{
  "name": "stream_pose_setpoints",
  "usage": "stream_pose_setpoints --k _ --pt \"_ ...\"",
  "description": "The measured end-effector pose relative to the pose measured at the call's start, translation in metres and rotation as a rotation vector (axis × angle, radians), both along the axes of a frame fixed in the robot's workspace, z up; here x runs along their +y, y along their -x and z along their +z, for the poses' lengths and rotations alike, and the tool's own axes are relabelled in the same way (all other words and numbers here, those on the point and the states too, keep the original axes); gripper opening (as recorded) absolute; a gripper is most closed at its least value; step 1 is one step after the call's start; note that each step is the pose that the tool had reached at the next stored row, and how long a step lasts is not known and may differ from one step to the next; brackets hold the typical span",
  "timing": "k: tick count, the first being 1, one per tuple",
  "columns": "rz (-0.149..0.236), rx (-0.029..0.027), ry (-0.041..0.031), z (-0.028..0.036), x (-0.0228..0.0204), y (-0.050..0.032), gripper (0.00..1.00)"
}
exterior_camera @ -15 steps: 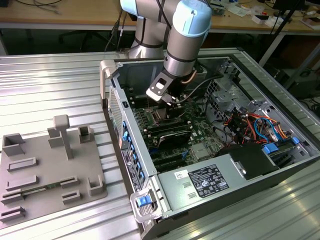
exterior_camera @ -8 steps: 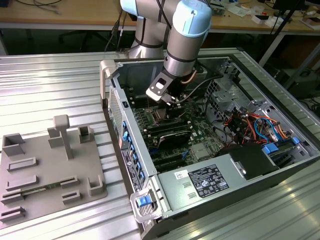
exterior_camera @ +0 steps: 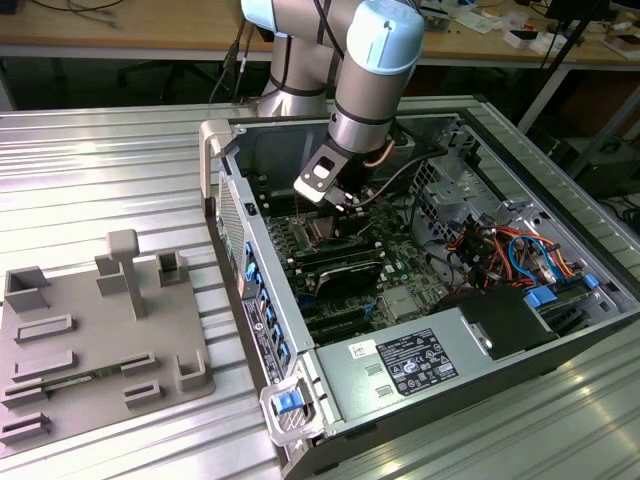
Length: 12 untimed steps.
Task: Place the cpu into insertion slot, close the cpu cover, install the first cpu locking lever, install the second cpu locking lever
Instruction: 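Place the cpu into insertion slot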
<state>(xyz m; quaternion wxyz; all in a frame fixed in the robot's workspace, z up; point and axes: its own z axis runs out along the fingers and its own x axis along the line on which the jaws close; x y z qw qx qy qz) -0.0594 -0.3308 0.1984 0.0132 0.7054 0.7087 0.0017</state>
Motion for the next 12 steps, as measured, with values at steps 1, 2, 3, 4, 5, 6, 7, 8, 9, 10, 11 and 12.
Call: stream_pose_setpoints --k 1,2,3,4,5,6,7,8,9,10,11,12 --pt "0.0 -0.0001 0.0 0.0 0.0 0.0 0.56" --pt "0.0 -0.0001 -0.0001 0.0 0.0 0.0 0.56" --pt "0.0 -0.0001 0.0 0.0 0.0 0.0 0.56" --pt "0.0 0.0 -0.0001 0.0 0.0 0.0 0.56" --pt "0.0 0.0 -0.0001 0.0 0.0 0.0 0.56" --pt "0.0 0.0 0.0 0.0 0.0 0.0 0.56" --pt "0.0 -0.0001 0.0 0.0 0.0 0.0001 0.57" --pt "0.0 0.0 -0.0001 0.0 0.0 0.0001 0.57" --pt "0.0 0.0 -0.0001 0.0 0.0 0.0001 0.63" --pt "0.0 -0.0001 -0.0001 0.0 0.0 0.0001 0.63" --pt "0.0 0.0 -0.0001 0.0 0.0 0.0001 0.63" --pt "0.0 -0.0001 -0.0001 0.0 0.0 0.0001 0.63"
